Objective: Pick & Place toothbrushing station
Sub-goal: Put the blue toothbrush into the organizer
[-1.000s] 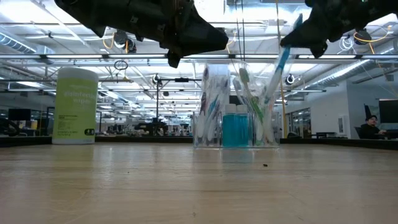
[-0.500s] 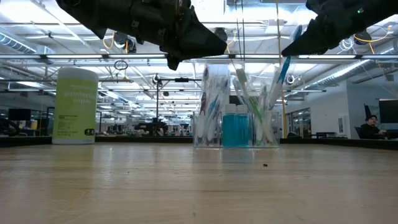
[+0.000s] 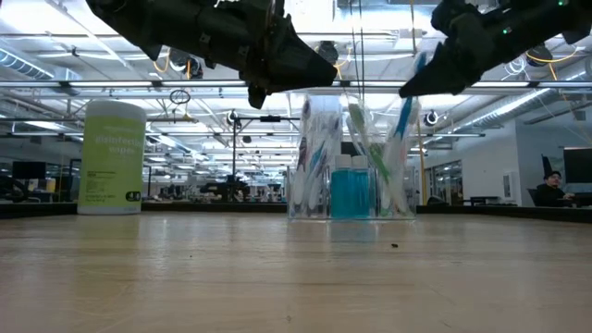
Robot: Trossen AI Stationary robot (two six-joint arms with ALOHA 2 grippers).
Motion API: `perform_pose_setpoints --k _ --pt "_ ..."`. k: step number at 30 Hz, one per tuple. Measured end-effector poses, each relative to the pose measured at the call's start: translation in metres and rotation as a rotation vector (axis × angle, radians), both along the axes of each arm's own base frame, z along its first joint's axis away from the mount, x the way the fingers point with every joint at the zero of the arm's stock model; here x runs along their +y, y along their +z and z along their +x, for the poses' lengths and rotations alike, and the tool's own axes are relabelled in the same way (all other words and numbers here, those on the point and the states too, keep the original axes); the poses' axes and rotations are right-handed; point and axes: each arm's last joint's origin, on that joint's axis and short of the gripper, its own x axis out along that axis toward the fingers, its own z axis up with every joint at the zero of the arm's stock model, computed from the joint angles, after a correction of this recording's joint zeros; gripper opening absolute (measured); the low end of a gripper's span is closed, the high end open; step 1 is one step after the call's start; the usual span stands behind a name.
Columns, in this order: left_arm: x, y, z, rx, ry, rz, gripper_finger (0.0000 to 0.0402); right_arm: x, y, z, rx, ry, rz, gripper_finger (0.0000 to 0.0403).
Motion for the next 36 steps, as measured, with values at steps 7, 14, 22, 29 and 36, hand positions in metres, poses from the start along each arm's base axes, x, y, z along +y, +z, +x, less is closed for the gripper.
perform_pose_setpoints --k 7,14,22,29,36 --pt "0.000 0.000 0.000 0.000 -0.001 0.005 0.0065 -0.013 -0.010 0.008 0.037 -0.086 0.044 0.0015" --pt "0.000 0.000 0.000 0.000 -0.002 0.008 0.0065 -0.024 -0.019 0.010 0.090 -0.109 0.101 0.0015" --pt "0.000 0.000 0.000 0.001 -0.002 0.007 0.0065 -0.032 -0.031 0.020 0.144 -0.103 0.097 0.0035" --pt "0.000 0.000 0.000 0.001 -0.002 0.007 0.0065 -0.034 -0.033 0.027 0.133 -0.088 0.055 0.0092" --pt "0.000 0.000 0.000 0.001 -0.002 0.007 0.0065 -0.031 -0.028 0.026 0.090 -0.069 0.051 0.0150"
